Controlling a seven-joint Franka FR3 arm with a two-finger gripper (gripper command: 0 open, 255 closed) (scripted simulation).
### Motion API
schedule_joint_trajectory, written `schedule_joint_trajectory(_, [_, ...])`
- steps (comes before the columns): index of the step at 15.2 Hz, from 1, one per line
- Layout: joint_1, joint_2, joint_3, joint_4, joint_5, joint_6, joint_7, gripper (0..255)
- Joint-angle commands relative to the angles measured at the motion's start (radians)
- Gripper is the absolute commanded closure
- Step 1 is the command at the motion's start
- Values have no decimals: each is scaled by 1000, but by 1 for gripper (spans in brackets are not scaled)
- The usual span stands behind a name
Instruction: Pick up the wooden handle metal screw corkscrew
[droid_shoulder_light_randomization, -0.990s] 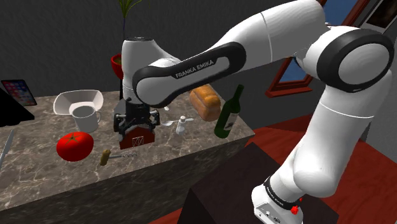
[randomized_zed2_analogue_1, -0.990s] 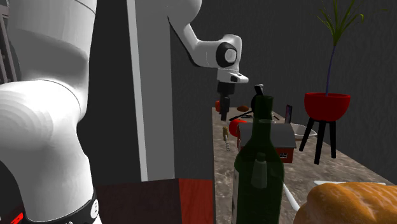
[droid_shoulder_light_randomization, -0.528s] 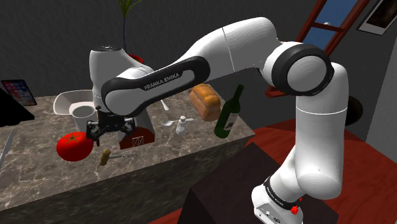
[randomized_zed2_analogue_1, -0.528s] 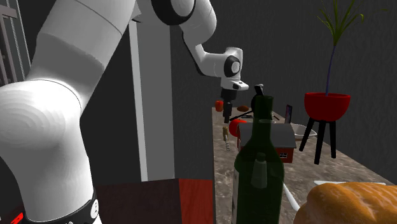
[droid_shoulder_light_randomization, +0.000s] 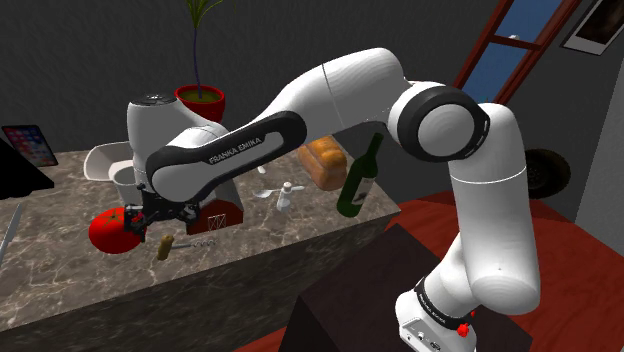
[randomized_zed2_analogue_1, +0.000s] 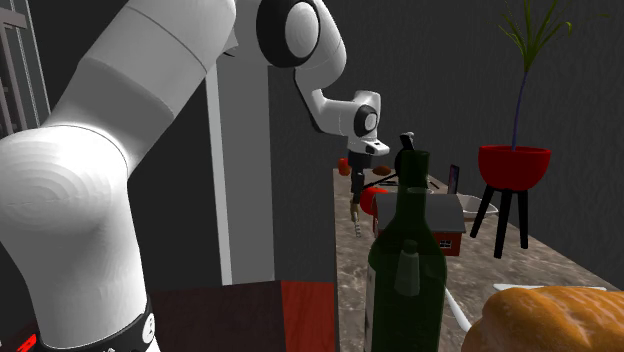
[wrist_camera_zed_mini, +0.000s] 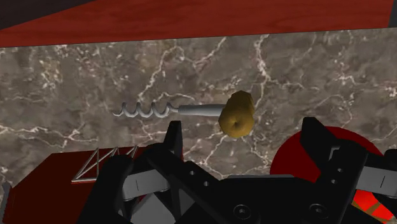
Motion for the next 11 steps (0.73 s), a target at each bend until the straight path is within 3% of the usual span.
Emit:
schedule_joint_trajectory(1, [2,16,-5,-9,-6,25,1,0])
schedule_joint_trajectory(3, [2,16,-5,-9,-6,25,1,0])
schedule_joint_trajectory(4, [2,17,-5,-8,-6,25,1,255])
schedule_joint_trajectory(11, [3,17,-5,-8,-6,25,1,255])
